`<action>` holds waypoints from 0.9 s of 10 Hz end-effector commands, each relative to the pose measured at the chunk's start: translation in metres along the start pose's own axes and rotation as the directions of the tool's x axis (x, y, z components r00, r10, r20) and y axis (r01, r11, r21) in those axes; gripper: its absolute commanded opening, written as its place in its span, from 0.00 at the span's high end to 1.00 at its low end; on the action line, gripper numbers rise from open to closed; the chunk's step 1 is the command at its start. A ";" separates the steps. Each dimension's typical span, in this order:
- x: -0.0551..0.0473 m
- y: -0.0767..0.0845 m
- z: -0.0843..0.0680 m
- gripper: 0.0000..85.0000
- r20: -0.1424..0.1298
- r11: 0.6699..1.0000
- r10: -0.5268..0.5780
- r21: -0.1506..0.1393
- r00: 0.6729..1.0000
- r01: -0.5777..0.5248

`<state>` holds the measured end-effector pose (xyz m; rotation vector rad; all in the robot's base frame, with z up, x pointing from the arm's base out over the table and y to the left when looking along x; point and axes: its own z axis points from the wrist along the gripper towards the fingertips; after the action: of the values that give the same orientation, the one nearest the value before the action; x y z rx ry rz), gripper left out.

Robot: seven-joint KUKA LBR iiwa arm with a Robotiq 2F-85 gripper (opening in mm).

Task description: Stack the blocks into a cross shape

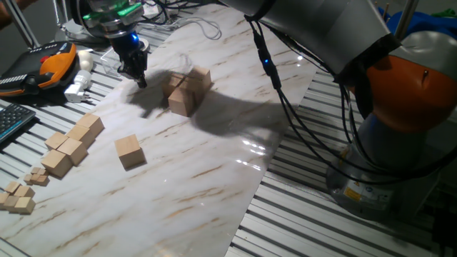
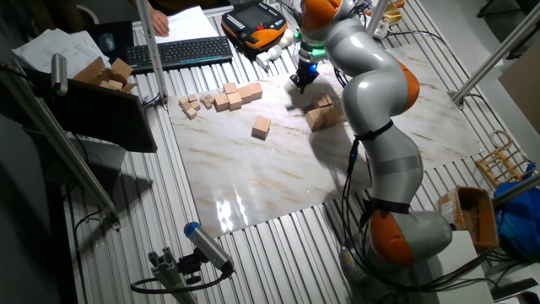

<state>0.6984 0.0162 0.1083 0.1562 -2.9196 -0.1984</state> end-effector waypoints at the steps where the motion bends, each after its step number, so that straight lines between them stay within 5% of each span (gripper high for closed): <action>1: -0.006 0.030 -0.001 1.00 0.003 0.999 0.033 0.002 0.999 -0.033; 4: -0.013 0.085 -0.011 1.00 0.000 0.993 0.117 0.021 0.993 -0.117; 9: -0.002 0.119 0.017 1.00 0.027 0.986 0.168 -0.005 0.985 -0.168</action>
<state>0.6859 0.1108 0.1082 -0.0949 -2.9408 -0.1797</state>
